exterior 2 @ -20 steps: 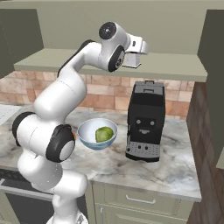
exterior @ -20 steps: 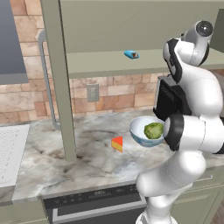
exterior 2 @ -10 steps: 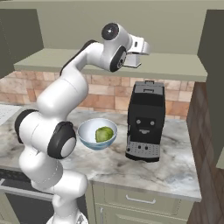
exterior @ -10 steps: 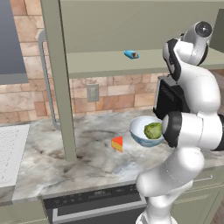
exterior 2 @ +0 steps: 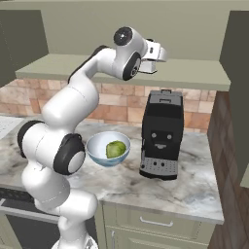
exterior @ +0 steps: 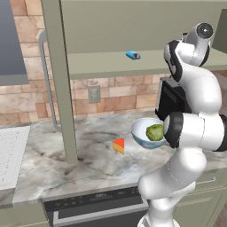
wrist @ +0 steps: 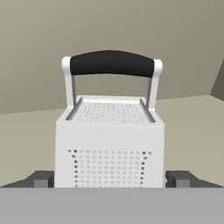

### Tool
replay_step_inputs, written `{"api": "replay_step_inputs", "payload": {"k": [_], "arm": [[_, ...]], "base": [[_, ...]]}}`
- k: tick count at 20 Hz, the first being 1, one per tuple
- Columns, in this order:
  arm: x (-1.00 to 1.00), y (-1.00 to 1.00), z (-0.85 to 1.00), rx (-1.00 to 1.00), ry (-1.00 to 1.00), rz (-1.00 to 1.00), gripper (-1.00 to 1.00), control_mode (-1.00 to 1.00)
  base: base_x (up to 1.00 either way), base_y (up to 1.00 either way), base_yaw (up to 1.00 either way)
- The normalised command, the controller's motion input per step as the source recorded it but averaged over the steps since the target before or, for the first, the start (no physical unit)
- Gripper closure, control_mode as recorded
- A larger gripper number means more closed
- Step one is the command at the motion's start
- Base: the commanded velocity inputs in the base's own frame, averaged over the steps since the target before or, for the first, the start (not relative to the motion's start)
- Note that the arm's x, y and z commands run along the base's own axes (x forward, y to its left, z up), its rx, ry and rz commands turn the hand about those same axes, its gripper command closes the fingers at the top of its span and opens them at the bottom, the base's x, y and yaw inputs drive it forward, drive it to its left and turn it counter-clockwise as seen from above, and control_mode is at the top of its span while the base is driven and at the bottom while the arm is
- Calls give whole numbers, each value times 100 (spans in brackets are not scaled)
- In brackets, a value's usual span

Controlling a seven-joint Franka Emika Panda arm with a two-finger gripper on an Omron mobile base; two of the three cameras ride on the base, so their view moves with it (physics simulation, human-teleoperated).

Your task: Pick the cheese from the fridge and the cheese grater from the cabinet and place them next to the salad bowl.

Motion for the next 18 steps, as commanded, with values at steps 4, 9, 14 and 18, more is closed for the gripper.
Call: {"api": "replay_step_inputs", "payload": {"k": [4,9,14,18], "arm": [[-3,-2,-1,0,0,0,100,-100],[-13,-1,0,0,0,0,100,-100],[-45,7,-3,2,0,0,100,-100],[-64,26,0,1,-4,0,100,-100]], "base": [[0,0,0],[0,0,0],[0,0,0],[0,0,0]]}}
